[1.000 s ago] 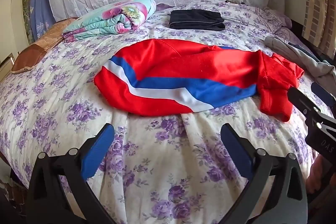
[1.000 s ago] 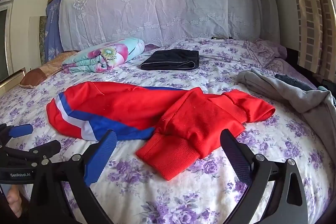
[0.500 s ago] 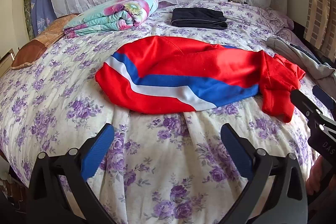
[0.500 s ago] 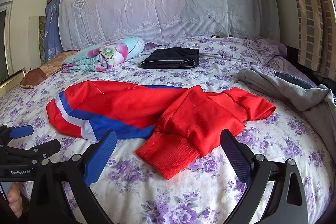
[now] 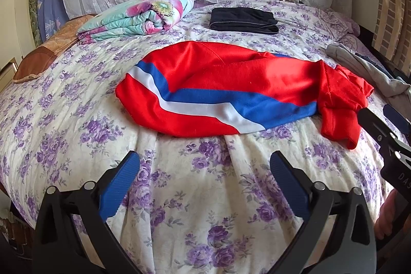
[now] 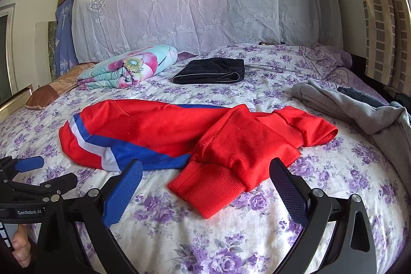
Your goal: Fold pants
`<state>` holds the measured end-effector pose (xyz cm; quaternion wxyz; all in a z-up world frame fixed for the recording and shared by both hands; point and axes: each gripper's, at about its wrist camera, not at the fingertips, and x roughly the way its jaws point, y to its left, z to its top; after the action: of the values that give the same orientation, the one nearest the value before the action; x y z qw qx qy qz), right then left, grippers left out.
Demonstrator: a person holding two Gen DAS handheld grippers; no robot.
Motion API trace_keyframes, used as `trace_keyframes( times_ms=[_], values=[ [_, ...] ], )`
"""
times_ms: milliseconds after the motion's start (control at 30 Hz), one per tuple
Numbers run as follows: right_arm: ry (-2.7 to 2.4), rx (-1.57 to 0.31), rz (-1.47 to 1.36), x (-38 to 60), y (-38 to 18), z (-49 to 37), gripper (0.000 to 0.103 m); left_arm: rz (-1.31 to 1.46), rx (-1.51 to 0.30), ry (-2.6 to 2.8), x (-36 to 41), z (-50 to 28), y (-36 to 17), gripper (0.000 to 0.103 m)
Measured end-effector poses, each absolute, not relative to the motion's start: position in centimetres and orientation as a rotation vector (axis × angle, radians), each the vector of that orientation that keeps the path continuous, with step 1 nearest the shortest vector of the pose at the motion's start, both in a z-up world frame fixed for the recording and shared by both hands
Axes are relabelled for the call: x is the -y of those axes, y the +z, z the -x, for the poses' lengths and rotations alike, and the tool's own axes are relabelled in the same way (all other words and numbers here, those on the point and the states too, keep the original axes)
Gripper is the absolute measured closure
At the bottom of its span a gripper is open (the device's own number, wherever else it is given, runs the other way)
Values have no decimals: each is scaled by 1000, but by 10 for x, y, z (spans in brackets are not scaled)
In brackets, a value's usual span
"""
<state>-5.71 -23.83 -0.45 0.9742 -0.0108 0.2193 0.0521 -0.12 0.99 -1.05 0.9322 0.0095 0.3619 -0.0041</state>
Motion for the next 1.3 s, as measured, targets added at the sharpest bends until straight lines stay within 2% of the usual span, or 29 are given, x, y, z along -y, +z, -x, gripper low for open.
trace_keyframes(
  times_ms=[1300],
  values=[
    [113, -453, 13, 237, -4, 59, 3, -16, -748, -12, -11, 4, -14, 4]
  ],
)
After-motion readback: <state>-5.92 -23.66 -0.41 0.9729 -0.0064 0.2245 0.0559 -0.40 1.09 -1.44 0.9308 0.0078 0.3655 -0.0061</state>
